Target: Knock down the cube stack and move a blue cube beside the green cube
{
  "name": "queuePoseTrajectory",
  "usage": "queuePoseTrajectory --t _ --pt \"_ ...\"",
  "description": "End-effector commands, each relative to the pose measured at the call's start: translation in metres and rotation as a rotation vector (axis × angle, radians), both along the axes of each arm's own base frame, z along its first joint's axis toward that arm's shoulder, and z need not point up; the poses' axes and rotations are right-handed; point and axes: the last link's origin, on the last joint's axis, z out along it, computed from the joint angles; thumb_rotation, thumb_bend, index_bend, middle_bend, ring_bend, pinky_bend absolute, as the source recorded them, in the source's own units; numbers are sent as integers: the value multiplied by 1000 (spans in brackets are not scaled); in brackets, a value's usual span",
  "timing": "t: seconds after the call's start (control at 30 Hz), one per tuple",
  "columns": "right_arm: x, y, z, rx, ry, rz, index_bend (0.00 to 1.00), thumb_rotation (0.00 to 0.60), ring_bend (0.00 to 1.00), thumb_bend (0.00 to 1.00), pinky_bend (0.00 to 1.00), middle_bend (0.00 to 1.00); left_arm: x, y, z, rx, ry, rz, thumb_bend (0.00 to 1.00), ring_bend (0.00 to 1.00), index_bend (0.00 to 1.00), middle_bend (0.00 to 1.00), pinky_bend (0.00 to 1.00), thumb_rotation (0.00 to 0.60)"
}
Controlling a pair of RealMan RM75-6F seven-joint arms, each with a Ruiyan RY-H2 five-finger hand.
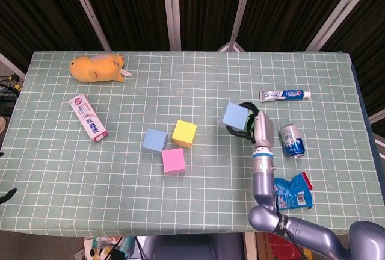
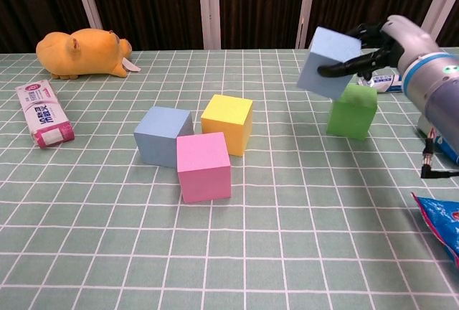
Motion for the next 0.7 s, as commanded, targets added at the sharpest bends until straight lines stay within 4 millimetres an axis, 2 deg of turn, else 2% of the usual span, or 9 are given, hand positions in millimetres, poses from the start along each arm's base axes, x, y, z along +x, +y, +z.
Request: queuePoseTrajectory --t 0.03,0.17,0.53,0.57,0.63,0.7 --pt "-1 -16 6 -39 1 -30 381 600 783 155 339 651 0 -1 0 2 0 0 133 0 231 0 0 600" --pt "7 -23 2 -58 44 -4 383 600 782 155 339 651 0 -1 0 8 2 2 133 0 231 0 0 600" --pt "34 -26 -52 -17 123 41 392 600 749 155 232 650 0 1 -1 4 8 2 133 0 231 0 0 600" --pt "40 -26 -61 -1 121 53 392 600 726 155 212 641 -2 3 -1 5 8 10 133 0 231 0 0 600" --pt "42 -27 -66 -5 122 51 392 600 672 155 172 601 -3 5 -1 4 8 16 133 0 231 0 0 600" --pt "43 -29 -72 3 127 55 380 600 553 155 109 482 -3 7 -2 1 10 19 133 0 231 0 0 600"
